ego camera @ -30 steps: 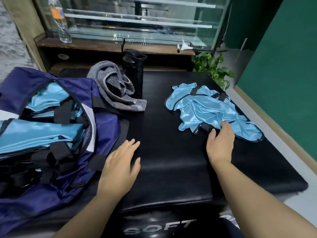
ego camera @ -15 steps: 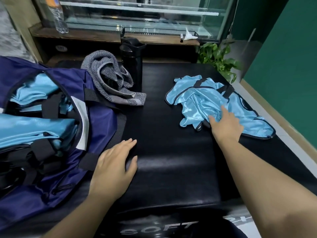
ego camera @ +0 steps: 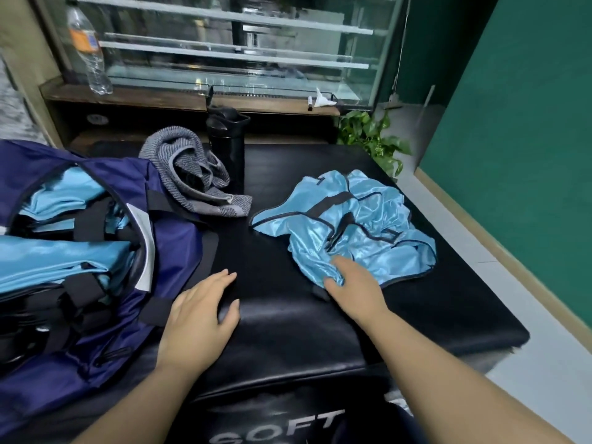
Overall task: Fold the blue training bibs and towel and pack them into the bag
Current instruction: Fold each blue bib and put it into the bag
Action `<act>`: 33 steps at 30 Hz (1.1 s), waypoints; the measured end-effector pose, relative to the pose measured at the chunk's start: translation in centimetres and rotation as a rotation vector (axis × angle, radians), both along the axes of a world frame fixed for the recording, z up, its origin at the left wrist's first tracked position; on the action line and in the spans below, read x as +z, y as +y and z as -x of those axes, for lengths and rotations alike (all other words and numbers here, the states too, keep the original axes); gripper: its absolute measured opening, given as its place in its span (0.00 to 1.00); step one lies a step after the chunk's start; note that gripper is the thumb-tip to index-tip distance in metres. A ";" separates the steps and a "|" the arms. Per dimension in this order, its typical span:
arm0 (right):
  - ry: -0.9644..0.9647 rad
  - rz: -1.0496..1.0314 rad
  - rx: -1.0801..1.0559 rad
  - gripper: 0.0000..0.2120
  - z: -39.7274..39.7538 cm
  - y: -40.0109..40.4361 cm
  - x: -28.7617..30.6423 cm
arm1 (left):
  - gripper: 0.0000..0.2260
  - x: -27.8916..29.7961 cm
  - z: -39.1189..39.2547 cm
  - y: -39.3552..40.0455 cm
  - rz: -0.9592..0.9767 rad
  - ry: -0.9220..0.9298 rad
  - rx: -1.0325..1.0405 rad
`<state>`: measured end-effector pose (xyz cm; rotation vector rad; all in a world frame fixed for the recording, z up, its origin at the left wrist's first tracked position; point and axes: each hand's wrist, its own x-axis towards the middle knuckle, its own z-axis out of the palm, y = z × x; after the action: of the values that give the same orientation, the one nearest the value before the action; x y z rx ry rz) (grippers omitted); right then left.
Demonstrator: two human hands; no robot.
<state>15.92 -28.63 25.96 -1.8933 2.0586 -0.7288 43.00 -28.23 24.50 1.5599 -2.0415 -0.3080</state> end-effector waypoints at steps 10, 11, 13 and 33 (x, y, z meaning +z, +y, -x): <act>-0.340 -0.271 0.174 0.10 -3.8 8.4 2.2 | 0.28 1.1 0.1 2.6 -0.082 -0.100 -0.088; -0.352 -0.294 0.181 0.11 -4.0 9.0 2.3 | 0.24 1.0 0.2 3.1 -0.086 -0.098 -0.126; -0.374 -0.334 0.190 0.13 -4.3 10.0 2.7 | 0.14 1.0 0.5 4.3 -0.106 -0.091 -0.168; -0.383 0.063 0.042 0.09 -4.7 12.7 12.2 | 0.03 17.0 -0.4 8.0 0.080 0.282 -0.115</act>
<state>20.61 -15.98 38.18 -1.6638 1.7713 -1.0618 43.40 -20.18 41.51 1.2749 -1.9004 -0.4568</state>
